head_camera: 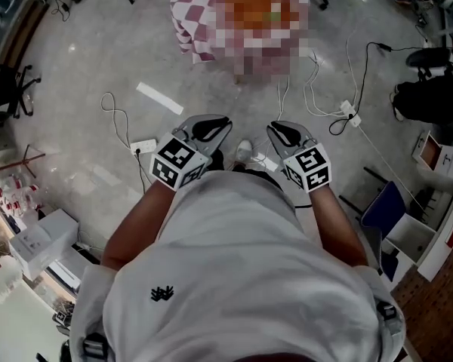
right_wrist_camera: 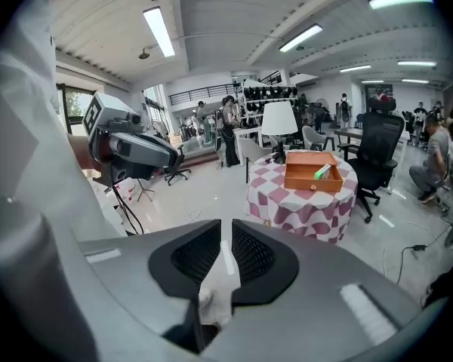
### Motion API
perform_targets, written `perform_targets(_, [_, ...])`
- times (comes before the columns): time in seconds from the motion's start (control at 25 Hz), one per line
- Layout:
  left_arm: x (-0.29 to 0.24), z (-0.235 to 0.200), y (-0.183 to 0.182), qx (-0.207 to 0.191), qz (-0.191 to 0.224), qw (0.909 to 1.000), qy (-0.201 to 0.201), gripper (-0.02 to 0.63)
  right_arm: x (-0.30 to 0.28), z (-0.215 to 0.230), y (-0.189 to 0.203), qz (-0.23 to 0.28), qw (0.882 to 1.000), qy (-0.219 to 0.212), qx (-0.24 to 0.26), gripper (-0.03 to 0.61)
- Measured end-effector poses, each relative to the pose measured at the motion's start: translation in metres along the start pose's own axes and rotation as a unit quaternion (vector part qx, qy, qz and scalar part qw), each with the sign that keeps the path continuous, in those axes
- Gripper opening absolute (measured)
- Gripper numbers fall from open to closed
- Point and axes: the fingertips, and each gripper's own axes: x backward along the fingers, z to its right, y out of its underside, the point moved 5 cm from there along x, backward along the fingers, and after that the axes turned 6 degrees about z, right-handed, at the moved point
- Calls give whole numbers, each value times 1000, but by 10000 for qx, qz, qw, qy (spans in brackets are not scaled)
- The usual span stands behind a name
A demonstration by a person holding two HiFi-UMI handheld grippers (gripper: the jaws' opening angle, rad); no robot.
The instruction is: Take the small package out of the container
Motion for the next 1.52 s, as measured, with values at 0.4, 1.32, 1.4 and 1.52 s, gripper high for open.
perform_targets(0.4, [-19, -72, -30, 109, 72, 9999, 106, 84, -46, 42, -42, -24, 9997, 248, -36, 32])
perform_targets(1.32, [-43, -200, -92, 409, 377, 9963, -652, 55, -161, 229, -131, -902, 9780, 19, 1881, 34])
perform_targets(1.4, [-56, -205, -102, 489, 471, 9945, -794, 55, -171, 253, -136, -1028, 9701, -182, 2191, 44])
perform_targets(1.52, [-71, -208, -114, 611, 571, 9907, -1072, 55, -187, 286, -132, -1296, 9521, -564, 2713, 52])
